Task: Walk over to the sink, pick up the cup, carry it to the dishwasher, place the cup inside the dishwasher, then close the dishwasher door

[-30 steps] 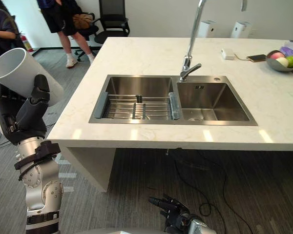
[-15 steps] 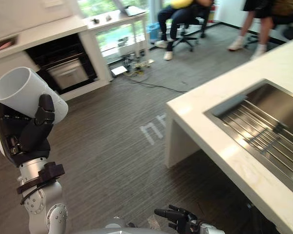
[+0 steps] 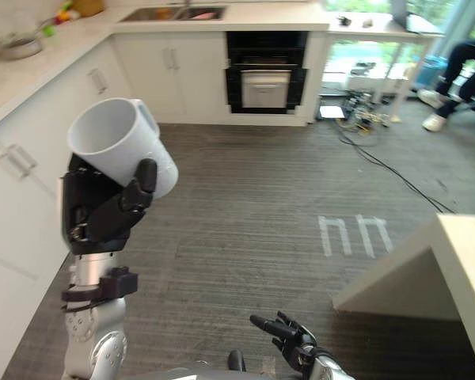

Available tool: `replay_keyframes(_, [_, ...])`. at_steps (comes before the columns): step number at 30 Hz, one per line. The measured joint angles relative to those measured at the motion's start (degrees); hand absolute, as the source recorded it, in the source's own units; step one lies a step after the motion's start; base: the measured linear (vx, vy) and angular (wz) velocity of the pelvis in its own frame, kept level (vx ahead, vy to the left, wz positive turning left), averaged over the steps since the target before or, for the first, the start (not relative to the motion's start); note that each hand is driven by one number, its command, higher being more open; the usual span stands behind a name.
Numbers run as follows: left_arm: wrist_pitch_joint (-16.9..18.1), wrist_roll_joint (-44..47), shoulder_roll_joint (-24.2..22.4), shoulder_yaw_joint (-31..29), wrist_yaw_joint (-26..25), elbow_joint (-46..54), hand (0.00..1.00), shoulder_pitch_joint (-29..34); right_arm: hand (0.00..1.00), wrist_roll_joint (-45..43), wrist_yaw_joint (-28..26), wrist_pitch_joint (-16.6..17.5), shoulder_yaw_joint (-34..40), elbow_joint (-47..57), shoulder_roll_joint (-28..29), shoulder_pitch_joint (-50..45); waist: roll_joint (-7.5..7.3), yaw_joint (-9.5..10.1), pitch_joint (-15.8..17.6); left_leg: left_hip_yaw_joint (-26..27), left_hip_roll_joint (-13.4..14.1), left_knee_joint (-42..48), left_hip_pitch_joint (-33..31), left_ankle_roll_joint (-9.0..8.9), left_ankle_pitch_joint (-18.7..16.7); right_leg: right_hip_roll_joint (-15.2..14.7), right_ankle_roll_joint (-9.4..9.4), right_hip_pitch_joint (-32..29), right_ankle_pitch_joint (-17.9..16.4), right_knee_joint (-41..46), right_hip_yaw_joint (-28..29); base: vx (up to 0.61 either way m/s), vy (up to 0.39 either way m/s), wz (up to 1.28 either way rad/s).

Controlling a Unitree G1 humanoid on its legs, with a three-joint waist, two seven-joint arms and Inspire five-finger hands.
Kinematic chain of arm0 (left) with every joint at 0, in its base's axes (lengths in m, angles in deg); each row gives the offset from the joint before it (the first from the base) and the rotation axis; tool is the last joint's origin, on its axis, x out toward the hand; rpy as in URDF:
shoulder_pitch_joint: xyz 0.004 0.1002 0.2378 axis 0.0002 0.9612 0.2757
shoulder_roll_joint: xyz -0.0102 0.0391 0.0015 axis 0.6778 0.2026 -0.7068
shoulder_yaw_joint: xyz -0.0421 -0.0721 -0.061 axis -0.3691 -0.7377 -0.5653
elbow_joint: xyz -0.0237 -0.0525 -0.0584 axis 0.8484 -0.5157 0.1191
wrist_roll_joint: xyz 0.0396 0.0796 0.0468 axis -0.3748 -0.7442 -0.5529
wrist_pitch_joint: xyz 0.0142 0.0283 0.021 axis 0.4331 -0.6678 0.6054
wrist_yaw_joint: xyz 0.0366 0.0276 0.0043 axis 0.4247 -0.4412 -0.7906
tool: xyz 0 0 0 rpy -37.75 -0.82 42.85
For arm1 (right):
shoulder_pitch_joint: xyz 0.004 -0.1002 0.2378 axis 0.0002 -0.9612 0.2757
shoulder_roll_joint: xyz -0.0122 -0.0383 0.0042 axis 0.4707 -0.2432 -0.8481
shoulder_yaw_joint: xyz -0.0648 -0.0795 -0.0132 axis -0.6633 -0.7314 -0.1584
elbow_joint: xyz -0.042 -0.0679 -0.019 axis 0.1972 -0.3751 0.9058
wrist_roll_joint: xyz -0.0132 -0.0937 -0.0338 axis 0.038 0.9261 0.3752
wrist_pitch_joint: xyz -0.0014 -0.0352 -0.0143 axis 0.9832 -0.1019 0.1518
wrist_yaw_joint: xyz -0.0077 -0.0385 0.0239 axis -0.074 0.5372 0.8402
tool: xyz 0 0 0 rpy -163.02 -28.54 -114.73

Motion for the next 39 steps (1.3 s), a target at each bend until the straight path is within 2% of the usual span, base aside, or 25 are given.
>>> replay_keyframes(1, [0.5,-0.1,-0.2,-0.3,-1.0,-2.2,0.0,0.1,1.0,-0.3,0.3,-0.9,-0.3,0.2,1.0,1.0,-1.21,0.26,0.2,5.3,1.0,3.2,-0.7,-8.31,-5.3,3.6,-0.03,-2.2,0.0,-8.0,1.4,0.09,-0.008,-0.2])
replay_keyframes(2, [0.4,-0.2,0.1,-0.3,-1.6,-2.9,0.0,-0.2,1.0,-0.5,0.3,-1.4,-0.6,0.8,1.9,1.2,-2.8,-0.26,0.6,8.3,1.9,8.0,-2.7,-6.81,-6.4,4.2,0.02,-3.1,0.4,-11.5,2.5,0.15,-0.097,-0.1])
replay_keyframes(3, [0.3,-1.0,0.4,0.7,-2.5,-4.6,0.0,-1.5,1.0,-1.2,-0.1,-2.7,-1.3,2.4,2.1,1.0,-2.15,-1.57,0.9,8.5,4.2,12.9,-4.0,-0.98,-6.5,6.1,-0.08,-4.7,1.2,-14.4,4.9,0.21,-0.075,0.06])
replay_keyframes(4, [-1.1,-1.3,0.2,2.3,-3.4,-6.3,0.0,-1.7,1.0,-1.1,0.2,-4.8,-1.9,3.6,1.9,1.0,-1.83,-2.18,0.8,8.2,4.1,12.1,-2.5,-1.79,-6.5,8.1,0.02,-6.9,1.3,-14.1,10.3,0.2,-0.064,0.2])
replay_keyframes(6, [-1.2,-3.1,0.9,4.9,-3.7,-7.2,0.0,-1.8,1.0,-2.1,0.2,-5.6,-2.4,5.8,2.2,0.7,-2.17,-4.32,0.9,6.6,3.9,11.2,-1.5,-1.79,-6.1,11.1,-0.17,-9.9,2.2,-14.2,17.2,0.18,0.02,0.52])
replay_keyframes(8, [-1.6,-4.6,1.9,7.0,-3.2,-7.5,0.0,-1.8,1.0,-3.5,0.4,-5.5,-2.2,6.9,2.6,-0.3,-3.24,-5.79,0.4,3.6,2.7,11.0,-0.2,-2.47,-6.5,12.3,-2.07,-10.1,8.1,-18.1,21.3,0.23,-0.044,0.82])
replay_keyframes(9, [-1.6,-4.6,2.5,7.3,-2.0,-7.5,0.0,-2.1,1.0,-4.2,0.6,-5.4,-2.3,6.9,2.7,-1.0,-4.18,-5.86,0.0,1.8,1.2,10.6,1.3,-3.3,-7.0,11.8,-5.26,-9.5,14.2,-20.1,21.8,0.25,-0.078,0.57])
replay_keyframes(11, [-1.6,-4.5,1.4,7.2,-1.4,-7.2,0.0,-1.9,1.0,-4.2,0.6,-5.4,-2.3,6.8,2.6,-1.3,-3.1,-4.94,-0.3,0.8,2.1,10.4,2.7,-4.54,-7.8,12.6,-5.81,-7.3,13.6,-21.5,21.0,0.22,-0.066,0.31])
replay_keyframes(12, [-1.5,-4.4,1.2,7.1,-1.1,-7.0,0.0,-1.9,1.0,-4.2,0.6,-5.3,-2.3,6.7,2.7,-1.3,-3.08,-4.58,-0.3,0.8,2.5,10.4,3.0,-5.19,-8.2,13.0,-5.94,-6.7,13.5,-22.2,21.0,0.14,-0.033,0.08])
replay_keyframes(13, [-1.7,-4.0,1.3,6.2,3.2,-7.1,0.0,-2.0,1.0,-3.8,-0.7,-2.5,-2.3,6.7,2.6,-3.5,-2.91,-4.96,-3.1,2.1,5.2,11.4,4.7,-7.1,-10.5,16.9,-7.88,-0.7,17.1,-31.6,22.6,0.04,-0.01,-0.01])
replay_keyframes(18, [-1.7,-4.0,1.4,5.9,3.2,-7.2,0.0,-2.0,1.0,-3.8,-0.8,-2.4,-2.3,6.2,2.6,-3.4,-2.95,-5.01,-3.1,2.6,5.3,11.3,5.0,-7.1,-10.5,17.3,-7.74,-0.3,17.9,-33.1,23.3,0.0,0.0,-0.07])
replay_keyframes(20, [-1.7,-4.0,1.1,4.3,2.6,-7.3,0.0,-2.0,1.0,-3.1,-2.8,-0.5,-2.2,5.3,2.7,-3.4,-2.93,-5.19,-3.1,3.8,5.5,11.4,4.9,-7.12,-10.8,17.7,-7.74,1.1,19.4,-36.2,24.0,-0.01,0.002,-0.23])
replay_keyframes(24, [-1.3,-4.0,-0.3,1.6,-1.3,-8.6,0.0,-1.5,1.0,-0.6,-9.0,3.3,-1.0,3.6,3.4,-3.5,-2.99,-5.79,-3.1,3.3,6.5,12.8,4.7,-7.43,-11.9,18.3,-7.99,1.6,18.6,-36.3,23.2,0.01,-0.009,0.05])
replay_keyframes(26, [-0.5,-3.9,-1.9,-1.1,-4.2,-9.8,0.0,-1.0,1.0,1.3,-12.4,5.1,-0.1,2.7,3.9,-3.6,-2.97,-5.77,-3.2,2.8,7.5,14.3,4.2,-8.15,-13.2,18.9,-8.5,2.2,17.2,-36.3,21.8,0.04,-0.044,0.14])
replay_keyframes(28, [1.5,-2.8,-4.2,-6.1,-8.9,-9.8,0.0,0.7,1.0,4.1,-16.9,7.8,0.0,2.4,3.9,-4.3,-2.28,-5.49,-3.7,2.9,9.8,18.0,2.2,-9.73,-16.6,20.1,-9.5,1.4,15.0,-34.3,18.9,0.1,-0.07,-0.03])
replay_keyframes(29, [2.0,-2.7,-4.6,-7.5,-10.3,-9.7,0.0,1.0,1.0,4.7,-17.9,8.2,0.1,2.5,4.0,-4.3,-2.24,-5.29,-3.6,2.9,10.5,19.2,2.1,-10.2,-17.0,20.6,-9.64,1.1,13.8,-33.0,19.2,0.19,-0.084,-0.03])
replay_keyframes(30, [2.3,-2.3,-4.7,-9.4,-13.0,-9.8,0.0,1.4,1.0,6.2,-19.4,9.6,1.3,1.8,4.7,-4.2,-2.58,-4.96,-3.1,3.0,11.7,23.8,1.0,-11.82,-18.0,21.0,-10.38,1.4,11.9,-31.5,18.8,0.19,-0.089,0.26])
replay_keyframes(32, [2.4,-1.6,-5.1,-10.2,-15.8,-9.7,0.0,2.4,1.0,6.5,-20.2,10.1,2.3,1.1,4.3,-4.3,-3.38,-4.8,-2.6,3.4,14.8,43.4,-7.3,-13.3,-16.2,19.6,-10.63,2.0,9.3,-29.1,16.9,0.19,-0.079,0.46])
replay_keyframes(34, [3.2,-1.0,-6.0,-10.3,-16.2,-9.6,0.0,3.5,1.0,7.1,-20.4,10.1,2.4,1.1,3.1,-4.5,-3.2,-4.11,-0.9,5.9,17.6,51.7,-11.8,-12.8,-17.2,18.0,-10.32,4.7,6.8,-27.5,15.6,0.2,-0.01,0.44])
replay_keyframes(36, [3.7,-1.1,-6.9,-10.3,-16.5,-9.2,0.0,3.8,1.0,8.1,-20.7,10.1,2.5,-0.3,2.4,-5.8,-3.64,-4.03,-0.3,6.7,17.4,49.2,-14.5,-12.66,-18.1,16.3,-9.54,6.7,5.3,-27.5,14.7,0.27,0.042,0.31])
replay_keyframes(39, [4.5,-1.3,-7.2,-10.3,-17.6,-7.0,0.0,4.2,1.0,10.5,-21.3,11.1,4.0,-1.0,1.4,-5.8,-3.64,-4.32,0.7,7.6,15.6,37.0,-18.3,-12.93,-16.9,14.0,-8.32,8.3,4.6,-29.0,15.2,0.25,0.109,-0.1])
